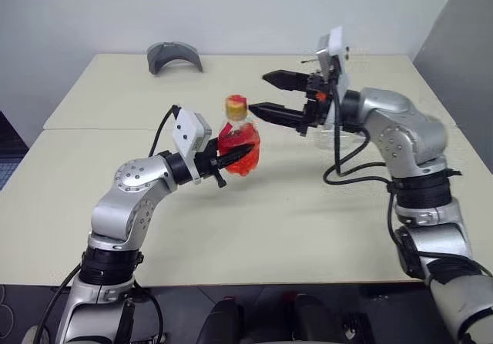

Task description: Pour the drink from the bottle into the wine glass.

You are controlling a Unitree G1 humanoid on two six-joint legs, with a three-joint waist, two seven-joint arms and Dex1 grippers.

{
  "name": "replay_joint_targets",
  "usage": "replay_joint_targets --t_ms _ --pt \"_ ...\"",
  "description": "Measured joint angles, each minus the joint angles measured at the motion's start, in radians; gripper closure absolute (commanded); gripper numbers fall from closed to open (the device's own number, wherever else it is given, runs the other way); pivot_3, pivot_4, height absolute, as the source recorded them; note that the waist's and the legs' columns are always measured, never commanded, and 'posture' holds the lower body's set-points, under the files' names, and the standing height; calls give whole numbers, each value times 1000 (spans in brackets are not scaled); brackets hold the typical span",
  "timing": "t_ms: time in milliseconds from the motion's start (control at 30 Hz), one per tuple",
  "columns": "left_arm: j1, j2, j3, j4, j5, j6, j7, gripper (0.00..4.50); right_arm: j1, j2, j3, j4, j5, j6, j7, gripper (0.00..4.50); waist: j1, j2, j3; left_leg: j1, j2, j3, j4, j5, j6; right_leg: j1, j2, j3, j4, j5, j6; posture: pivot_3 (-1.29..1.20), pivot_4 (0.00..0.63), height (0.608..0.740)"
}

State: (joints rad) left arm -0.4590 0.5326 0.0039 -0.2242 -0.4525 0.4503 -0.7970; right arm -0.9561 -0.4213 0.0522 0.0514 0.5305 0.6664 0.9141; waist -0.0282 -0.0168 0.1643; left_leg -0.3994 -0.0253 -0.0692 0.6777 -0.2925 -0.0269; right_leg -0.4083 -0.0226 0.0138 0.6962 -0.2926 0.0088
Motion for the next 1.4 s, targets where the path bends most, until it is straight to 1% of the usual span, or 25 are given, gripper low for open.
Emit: replay_joint_targets --t_ms 167,300,500,700,867,967,1033,1200,1233,1400 --pt "-18 0 0 19 3 -12 -14 3584 4 1 -1 -4 7 12 11 50 -7 0 0 0 1 0 -1 0 0 -1 1 0 1 0 0 0 150 740" --pt "-25 1 0 36 8 -23 -23 3584 4 53 2 -24 41 29 9 50 -5 0 0 0 1 0 -1 0 0 -1 1 0 1 0 0 0 150 740" --pt "-26 1 0 37 10 -23 -26 3584 -33 131 4 -17 43 39 -14 50 -4 0 0 0 0 0 0 0 -1 -1 0 0 1 0 0 0 150 740" --pt "-26 -9 -8 35 10 -23 -23 3584 -44 174 9 -2 42 38 -24 50 -4 0 0 0 0 0 0 1 -1 -1 0 0 1 0 0 0 150 740" --pt "-26 -9 -16 33 10 -23 -23 3584 -45 183 11 3 41 38 -22 50 -4 0 0 0 0 0 0 1 -1 -1 0 0 1 0 0 0 150 740" --pt "-25 -9 -16 33 10 -23 -22 3584 -45 184 11 10 41 38 -21 675 -4 0 0 0 0 0 0 0 -1 -1 0 0 1 0 0 0 150 740" --pt "-22 -9 -16 30 9 -22 -22 3584 -45 184 11 14 41 38 -21 1336 -4 0 0 0 0 0 0 0 -1 -1 0 0 1 0 0 0 150 740" --pt "-17 -9 -17 26 9 -21 -20 3584 -45 184 17 12 41 37 -7 3161 -4 0 0 0 0 0 0 0 -1 -1 0 0 1 0 0 0 150 740" --pt "-17 -9 -17 26 9 -21 -20 3584 -45 183 17 12 41 36 -5 3290 -4 0 0 0 0 0 0 0 -1 -1 0 0 1 0 0 0 150 740" --pt "-17 -9 -17 26 9 -21 -20 3584 -45 182 17 10 41 36 -2 3286 -4 0 0 0 0 0 0 0 -1 -1 0 0 1 0 0 0 150 740"
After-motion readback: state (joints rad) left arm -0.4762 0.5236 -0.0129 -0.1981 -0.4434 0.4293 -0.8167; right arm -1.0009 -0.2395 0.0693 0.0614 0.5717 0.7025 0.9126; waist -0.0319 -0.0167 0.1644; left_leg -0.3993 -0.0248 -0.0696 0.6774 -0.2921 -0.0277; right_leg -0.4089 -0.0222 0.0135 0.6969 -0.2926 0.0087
